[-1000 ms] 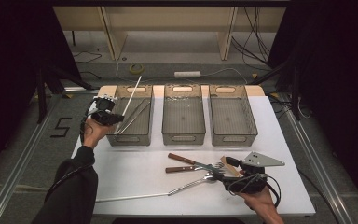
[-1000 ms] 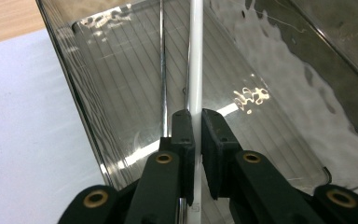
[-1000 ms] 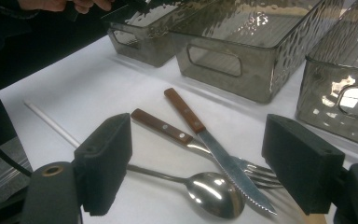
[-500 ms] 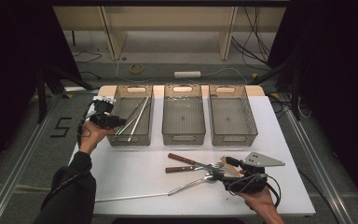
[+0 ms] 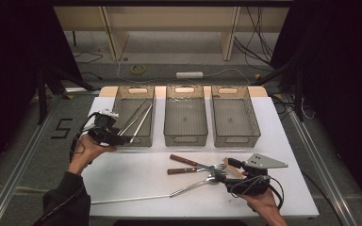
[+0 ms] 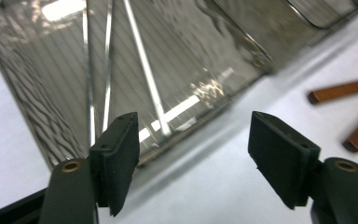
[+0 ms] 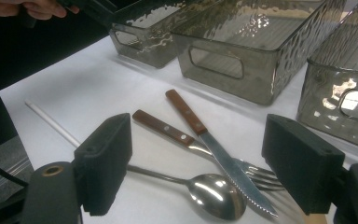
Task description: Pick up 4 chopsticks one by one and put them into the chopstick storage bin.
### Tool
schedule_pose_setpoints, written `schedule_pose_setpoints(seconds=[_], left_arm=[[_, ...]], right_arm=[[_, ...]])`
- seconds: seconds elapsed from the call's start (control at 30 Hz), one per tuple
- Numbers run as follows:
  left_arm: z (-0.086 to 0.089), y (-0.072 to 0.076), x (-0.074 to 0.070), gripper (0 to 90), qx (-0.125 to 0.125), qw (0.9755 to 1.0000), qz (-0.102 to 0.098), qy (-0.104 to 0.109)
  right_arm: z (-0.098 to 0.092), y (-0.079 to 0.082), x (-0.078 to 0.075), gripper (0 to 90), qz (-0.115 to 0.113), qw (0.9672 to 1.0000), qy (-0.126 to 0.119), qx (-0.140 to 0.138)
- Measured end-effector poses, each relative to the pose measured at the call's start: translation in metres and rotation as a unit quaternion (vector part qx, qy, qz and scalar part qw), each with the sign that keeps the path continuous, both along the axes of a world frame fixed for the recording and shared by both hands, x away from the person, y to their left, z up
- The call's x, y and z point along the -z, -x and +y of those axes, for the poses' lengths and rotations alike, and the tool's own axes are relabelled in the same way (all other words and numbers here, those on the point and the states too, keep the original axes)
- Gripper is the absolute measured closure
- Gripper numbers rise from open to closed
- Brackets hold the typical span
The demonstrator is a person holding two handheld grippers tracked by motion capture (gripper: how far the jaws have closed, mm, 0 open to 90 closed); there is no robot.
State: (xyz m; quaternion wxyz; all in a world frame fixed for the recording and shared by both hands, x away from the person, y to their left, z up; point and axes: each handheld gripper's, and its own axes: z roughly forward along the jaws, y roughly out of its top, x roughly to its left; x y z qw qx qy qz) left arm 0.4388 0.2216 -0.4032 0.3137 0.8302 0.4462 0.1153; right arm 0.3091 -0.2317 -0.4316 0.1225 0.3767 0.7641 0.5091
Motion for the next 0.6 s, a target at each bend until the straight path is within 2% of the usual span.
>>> schedule_pose_setpoints(seconds=[0.37,0.6], left_arm=[[-0.017,0.022,-0.001,27.9,0.046,0.9987,0.002,-0.024],[-0.016,0.033,-0.002,26.7,0.055,0.998,0.0,-0.031]], right_arm=[[-0.001,0.0,0.0,25.4,-0.002,1.0,-0.002,-0.001],[-0.001,0.0,0.0,25.3,-0.001,1.0,-0.002,-0.001]])
